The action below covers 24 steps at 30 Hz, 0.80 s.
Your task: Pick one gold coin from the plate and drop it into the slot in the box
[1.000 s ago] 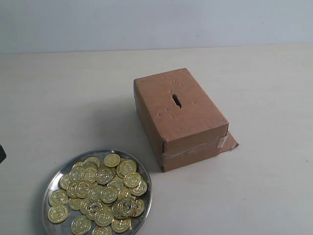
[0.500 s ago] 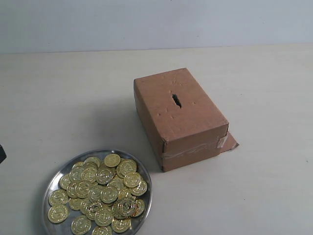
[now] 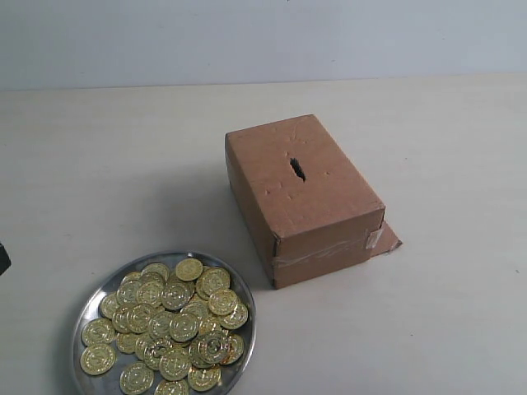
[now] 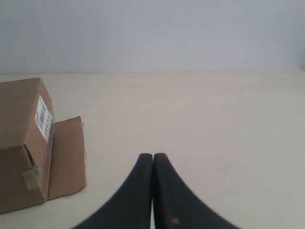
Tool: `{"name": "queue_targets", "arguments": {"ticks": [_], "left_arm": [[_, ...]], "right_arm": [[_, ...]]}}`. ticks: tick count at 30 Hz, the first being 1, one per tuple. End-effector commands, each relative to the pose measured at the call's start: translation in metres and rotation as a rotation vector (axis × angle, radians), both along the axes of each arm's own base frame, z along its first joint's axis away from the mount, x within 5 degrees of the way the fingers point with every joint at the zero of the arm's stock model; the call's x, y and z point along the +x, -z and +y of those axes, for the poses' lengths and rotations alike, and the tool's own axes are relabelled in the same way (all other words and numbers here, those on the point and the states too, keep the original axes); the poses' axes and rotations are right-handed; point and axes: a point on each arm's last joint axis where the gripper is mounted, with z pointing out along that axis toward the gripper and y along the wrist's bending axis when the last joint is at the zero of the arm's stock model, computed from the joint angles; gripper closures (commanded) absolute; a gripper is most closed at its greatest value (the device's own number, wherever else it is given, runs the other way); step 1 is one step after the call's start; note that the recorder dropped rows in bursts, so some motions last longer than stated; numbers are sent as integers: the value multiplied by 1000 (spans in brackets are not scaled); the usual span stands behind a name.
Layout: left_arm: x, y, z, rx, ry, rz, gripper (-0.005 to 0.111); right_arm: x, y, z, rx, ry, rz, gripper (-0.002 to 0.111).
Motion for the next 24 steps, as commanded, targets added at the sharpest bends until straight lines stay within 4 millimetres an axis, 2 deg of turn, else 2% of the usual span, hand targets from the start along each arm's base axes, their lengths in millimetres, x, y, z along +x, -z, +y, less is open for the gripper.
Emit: {"name": "queue_targets", "arguments": {"ticks": [1,11,24], "left_arm": [[0,0,0,5,1,-9,107],[0,0,0,5,1,-9,107],[0,0,0,5,1,-9,107]], "right_arm": [[-1,4,-3,-4,46,30,108],[-1,4,-3,-55,32,30,108],[-1,4,-4,1,61,31,108]]}}
